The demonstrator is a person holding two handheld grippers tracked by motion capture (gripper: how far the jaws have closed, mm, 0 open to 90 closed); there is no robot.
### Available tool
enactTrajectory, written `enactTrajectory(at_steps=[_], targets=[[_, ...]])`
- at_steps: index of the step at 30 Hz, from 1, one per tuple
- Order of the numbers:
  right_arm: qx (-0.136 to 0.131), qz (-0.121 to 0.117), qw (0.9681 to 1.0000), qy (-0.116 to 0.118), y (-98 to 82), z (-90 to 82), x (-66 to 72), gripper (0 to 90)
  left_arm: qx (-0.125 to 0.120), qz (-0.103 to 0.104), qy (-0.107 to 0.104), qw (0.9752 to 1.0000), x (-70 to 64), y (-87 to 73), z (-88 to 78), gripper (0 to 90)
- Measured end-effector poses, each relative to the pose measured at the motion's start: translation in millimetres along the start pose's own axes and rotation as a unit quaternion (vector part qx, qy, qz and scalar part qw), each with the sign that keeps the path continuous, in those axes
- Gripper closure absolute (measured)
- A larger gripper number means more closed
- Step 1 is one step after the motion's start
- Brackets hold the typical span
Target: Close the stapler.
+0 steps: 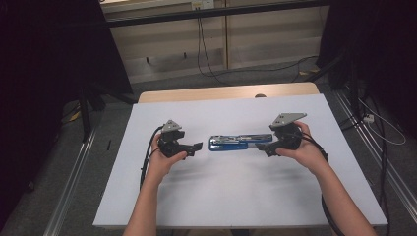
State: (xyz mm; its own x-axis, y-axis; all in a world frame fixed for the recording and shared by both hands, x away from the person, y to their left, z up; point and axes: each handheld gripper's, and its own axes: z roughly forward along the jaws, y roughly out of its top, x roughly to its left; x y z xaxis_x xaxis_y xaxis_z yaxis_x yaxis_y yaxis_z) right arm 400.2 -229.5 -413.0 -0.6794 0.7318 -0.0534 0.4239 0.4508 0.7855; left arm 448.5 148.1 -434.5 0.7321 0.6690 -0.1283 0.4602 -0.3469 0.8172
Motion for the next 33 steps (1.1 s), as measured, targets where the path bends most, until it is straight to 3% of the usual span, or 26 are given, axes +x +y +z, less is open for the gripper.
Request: enactTrajectory(at_steps=[6,11,21,29,33], targets=[[-0.003,0.009,0.9999,-0.013,-7.2,-6.8,-3.1,14.1,-0.003,0.006,0.000,1.0000,-1.6,0.8,0.2,10.2],[-0.009,0.026,0.9994,-0.020,-15.2,-13.0,-7.0,14.6,-0.005,-0.001,-0.001,1.0000,-2.9,0.2,1.6,12.6],[-0.012,0.032,0.9987,-0.038,-27.8,-24.4,-11.8,21.1,-0.002,0.010,-0.005,0.9999,-4.5,0.8,3.1,20.9],[-0.010,0.045,0.9975,-0.052,-39.2,-32.6,-17.4,33.1,0.001,0.020,-0.011,0.9997,-8.1,1.3,5.4,35.4],[-0.005,0.042,0.9971,-0.063,-41.9,-32.4,-18.4,41.5,0.003,0.012,-0.019,0.9997,-10.0,1.3,6.8,42.8]])
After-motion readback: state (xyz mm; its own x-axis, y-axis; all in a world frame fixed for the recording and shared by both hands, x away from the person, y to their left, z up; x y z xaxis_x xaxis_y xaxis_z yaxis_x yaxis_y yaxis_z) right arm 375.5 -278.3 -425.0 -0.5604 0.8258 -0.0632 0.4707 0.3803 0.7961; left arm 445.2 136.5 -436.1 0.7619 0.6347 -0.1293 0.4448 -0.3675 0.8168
